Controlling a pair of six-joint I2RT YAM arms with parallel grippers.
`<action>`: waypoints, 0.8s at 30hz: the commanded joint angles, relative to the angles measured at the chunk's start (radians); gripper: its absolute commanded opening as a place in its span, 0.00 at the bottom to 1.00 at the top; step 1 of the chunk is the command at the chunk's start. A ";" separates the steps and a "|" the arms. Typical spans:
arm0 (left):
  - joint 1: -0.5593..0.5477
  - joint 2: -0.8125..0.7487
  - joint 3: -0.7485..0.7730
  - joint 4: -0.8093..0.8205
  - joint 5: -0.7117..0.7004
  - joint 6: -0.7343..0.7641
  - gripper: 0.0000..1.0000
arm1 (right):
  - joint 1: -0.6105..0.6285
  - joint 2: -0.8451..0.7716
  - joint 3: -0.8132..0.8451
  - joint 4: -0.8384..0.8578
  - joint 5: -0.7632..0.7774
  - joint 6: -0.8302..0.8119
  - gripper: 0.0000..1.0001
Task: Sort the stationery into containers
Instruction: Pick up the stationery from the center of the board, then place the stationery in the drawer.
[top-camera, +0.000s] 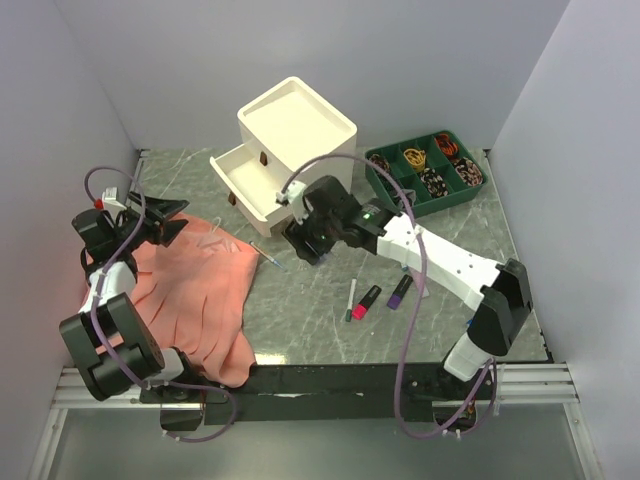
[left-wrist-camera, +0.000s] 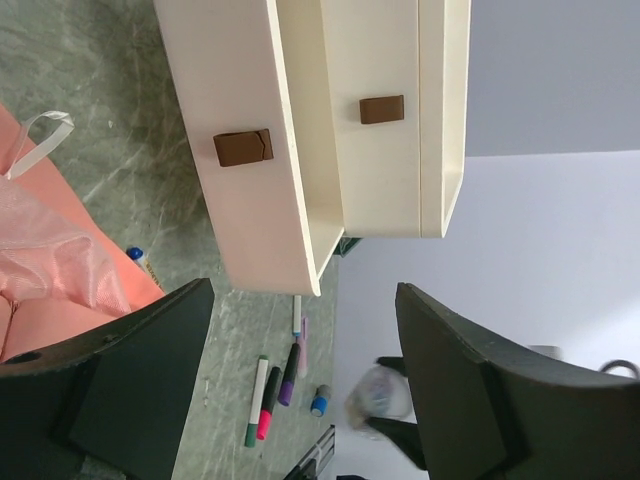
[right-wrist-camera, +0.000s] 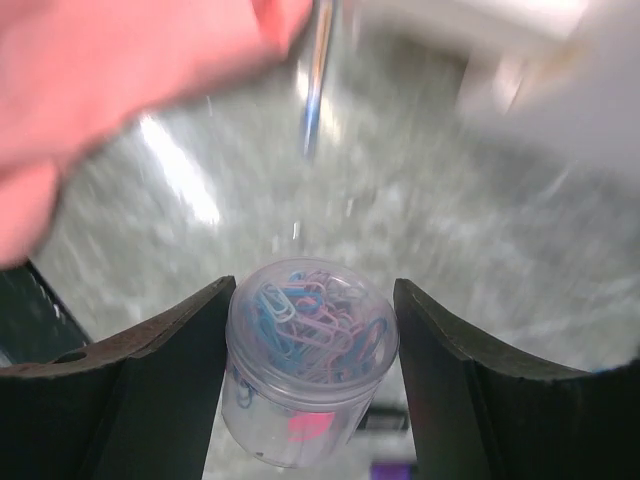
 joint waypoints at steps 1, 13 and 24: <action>0.000 0.002 0.048 0.051 0.033 0.024 0.80 | 0.004 -0.007 0.121 0.175 -0.035 -0.088 0.18; 0.000 -0.025 0.023 -0.016 0.037 0.071 0.80 | -0.001 0.180 0.154 0.892 0.049 -0.181 0.17; 0.001 0.008 0.034 -0.067 0.053 0.105 0.80 | -0.001 0.401 0.151 1.265 0.115 -0.201 0.18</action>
